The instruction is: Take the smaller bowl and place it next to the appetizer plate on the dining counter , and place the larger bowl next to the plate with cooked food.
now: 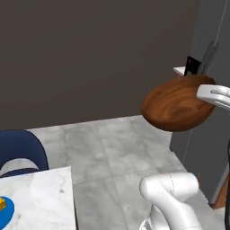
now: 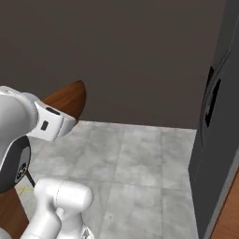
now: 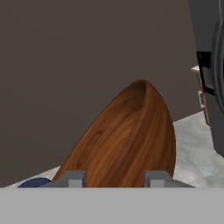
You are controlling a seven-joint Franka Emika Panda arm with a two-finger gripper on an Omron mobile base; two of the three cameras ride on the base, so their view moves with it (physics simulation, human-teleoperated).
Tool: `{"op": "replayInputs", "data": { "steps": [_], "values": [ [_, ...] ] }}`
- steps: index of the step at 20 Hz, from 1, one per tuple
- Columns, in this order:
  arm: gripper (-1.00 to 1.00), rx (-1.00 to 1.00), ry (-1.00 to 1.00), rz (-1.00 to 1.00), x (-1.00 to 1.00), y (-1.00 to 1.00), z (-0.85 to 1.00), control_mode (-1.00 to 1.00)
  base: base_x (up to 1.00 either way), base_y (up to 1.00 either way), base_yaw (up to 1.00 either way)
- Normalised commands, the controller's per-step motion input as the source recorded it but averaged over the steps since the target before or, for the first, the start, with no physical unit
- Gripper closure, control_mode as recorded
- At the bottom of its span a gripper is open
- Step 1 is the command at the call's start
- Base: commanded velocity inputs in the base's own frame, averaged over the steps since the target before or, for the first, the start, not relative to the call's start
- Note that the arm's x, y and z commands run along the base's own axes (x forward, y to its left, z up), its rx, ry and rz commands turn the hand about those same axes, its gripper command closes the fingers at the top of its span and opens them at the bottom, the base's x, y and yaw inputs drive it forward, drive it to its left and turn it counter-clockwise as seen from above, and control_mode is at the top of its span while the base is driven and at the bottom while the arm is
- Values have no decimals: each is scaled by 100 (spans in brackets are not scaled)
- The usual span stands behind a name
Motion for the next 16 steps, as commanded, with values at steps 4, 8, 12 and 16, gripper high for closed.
{"op": "replayInputs", "data": {
  "steps": [4, 8, 12, 16],
  "values": [
    [100, 0, 0, 0, 0, 0, 0, 100, 100, 0, 39],
    [100, 0, 0, 0, 0, 0, 0, 100, 100, -12, 41],
    [100, 0, 0, 0, 0, 0, 0, 100, 100, -15, 41],
    [100, 0, 0, 0, 0, 0, 0, 100, 100, -1, 45]
  ]
}}
